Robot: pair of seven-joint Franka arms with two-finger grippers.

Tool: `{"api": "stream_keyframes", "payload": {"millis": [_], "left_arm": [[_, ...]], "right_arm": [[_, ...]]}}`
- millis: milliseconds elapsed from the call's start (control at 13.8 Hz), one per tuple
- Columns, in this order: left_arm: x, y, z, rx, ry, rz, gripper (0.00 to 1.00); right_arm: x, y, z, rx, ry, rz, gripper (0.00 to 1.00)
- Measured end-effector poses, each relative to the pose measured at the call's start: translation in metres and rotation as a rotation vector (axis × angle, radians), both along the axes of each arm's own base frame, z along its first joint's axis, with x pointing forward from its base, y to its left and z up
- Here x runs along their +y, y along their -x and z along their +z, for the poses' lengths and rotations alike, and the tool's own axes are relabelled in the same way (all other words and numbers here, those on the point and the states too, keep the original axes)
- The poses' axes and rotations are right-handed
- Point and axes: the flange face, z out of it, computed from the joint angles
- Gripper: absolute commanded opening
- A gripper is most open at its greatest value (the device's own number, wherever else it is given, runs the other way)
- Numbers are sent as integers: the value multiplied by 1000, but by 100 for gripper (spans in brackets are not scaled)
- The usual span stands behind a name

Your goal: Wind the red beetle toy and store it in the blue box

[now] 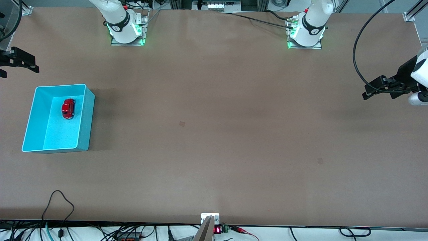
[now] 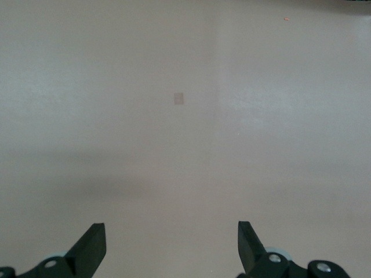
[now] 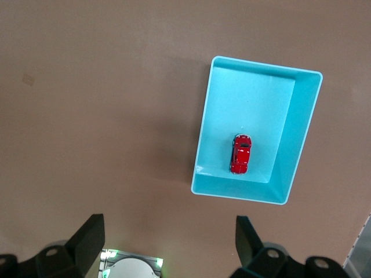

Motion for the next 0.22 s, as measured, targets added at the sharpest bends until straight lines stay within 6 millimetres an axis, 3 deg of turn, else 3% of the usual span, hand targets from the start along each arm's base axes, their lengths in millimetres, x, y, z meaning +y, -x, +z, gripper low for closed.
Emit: {"api": "stream_keyframes", "payload": {"millis": [218], "left_arm": [[0, 1, -1, 10, 0, 0, 100]], "right_arm": [[0, -5, -10, -4, 0, 1, 100]]}}
